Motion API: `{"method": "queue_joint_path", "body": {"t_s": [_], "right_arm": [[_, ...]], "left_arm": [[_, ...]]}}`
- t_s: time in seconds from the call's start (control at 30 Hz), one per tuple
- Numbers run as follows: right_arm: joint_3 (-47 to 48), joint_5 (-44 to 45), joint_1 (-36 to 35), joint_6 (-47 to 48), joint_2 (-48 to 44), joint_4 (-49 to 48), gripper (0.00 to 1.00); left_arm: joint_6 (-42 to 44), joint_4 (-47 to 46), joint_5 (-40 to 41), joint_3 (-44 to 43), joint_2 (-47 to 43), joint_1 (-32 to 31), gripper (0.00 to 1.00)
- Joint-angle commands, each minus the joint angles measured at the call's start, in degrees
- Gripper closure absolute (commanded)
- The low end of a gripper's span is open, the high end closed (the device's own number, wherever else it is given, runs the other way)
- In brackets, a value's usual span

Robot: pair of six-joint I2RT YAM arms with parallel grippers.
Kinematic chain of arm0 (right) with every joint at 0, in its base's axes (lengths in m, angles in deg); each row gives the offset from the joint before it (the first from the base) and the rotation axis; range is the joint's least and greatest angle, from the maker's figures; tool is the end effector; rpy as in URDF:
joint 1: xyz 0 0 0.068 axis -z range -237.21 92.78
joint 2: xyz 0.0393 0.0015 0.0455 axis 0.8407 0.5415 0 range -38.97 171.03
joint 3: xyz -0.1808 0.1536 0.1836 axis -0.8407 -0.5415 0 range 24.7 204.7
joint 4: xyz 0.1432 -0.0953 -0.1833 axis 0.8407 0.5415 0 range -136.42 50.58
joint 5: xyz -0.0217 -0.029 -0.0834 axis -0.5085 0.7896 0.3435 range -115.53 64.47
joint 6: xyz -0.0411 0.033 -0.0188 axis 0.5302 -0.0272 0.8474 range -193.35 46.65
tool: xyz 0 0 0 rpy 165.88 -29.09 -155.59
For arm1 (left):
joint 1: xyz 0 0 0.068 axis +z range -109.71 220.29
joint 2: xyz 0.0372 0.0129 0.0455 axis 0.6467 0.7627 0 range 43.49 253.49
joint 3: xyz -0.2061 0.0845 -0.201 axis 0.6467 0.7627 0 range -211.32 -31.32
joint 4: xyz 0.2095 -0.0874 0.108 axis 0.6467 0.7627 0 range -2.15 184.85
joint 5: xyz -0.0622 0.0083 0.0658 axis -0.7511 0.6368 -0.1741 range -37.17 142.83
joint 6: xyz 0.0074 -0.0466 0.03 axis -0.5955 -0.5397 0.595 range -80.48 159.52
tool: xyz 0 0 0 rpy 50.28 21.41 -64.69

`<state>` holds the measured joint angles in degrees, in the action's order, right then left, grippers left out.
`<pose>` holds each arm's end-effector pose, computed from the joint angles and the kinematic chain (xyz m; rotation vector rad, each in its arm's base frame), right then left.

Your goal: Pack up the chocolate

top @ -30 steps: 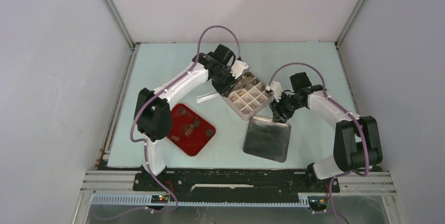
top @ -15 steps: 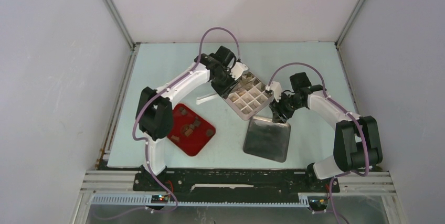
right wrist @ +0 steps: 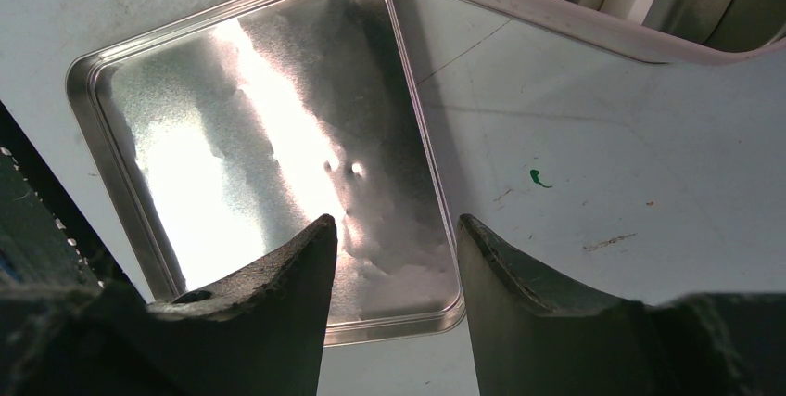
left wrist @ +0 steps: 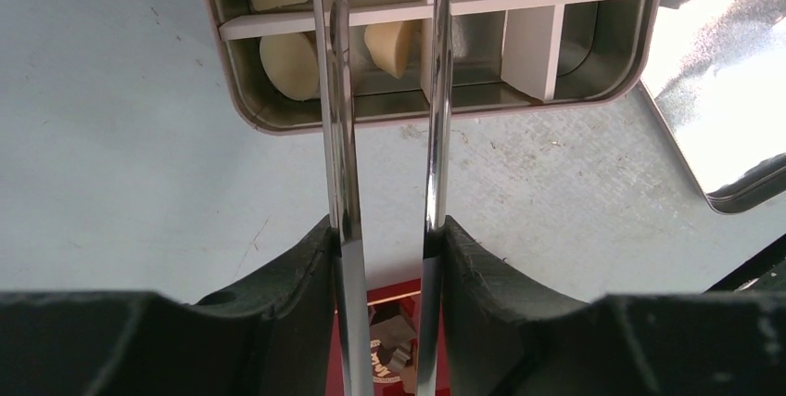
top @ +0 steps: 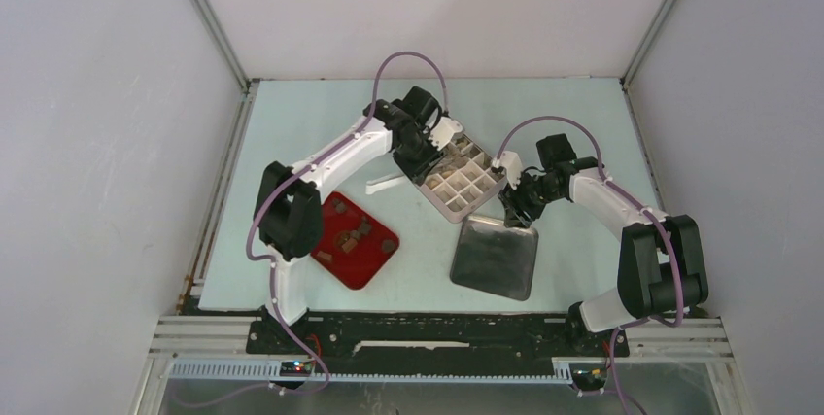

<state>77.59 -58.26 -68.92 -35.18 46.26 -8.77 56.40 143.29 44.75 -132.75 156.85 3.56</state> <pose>0.2525 0.0735 0.2298 -1.2208 2.3055 0.6396 0.3338 -0.2559 0.2883 1.2807 2.4481 -0.2876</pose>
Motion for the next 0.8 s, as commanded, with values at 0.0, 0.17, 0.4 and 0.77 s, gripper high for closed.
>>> {"method": "queue_joint_path", "body": {"t_s": [0.0, 0.17, 0.4, 0.77], "right_arm": [[2.22, -1.03, 0.1, 0.59, -1.95, 0.02, 0.47], [2.22, -1.15, -0.04, 0.67, -1.65, -0.03, 0.47], [2.22, -1.15, -0.52, 0.96, -1.41, 0.06, 0.47], [2.22, 0.77, -3.81, 2.21, -1.08, 0.57, 0.47]], "left_arm": [[-0.71, 0.53, 0.92, -4.73, -1.82, -0.5, 0.56], [0.46, 1.67, 2.66, -5.4, -4.22, -0.52, 0.58], [8.46, 7.78, 15.33, 6.75, -18.15, -0.5, 0.62], [14.31, 20.99, 24.94, 32.59, -40.4, 8.69, 0.63]]}}
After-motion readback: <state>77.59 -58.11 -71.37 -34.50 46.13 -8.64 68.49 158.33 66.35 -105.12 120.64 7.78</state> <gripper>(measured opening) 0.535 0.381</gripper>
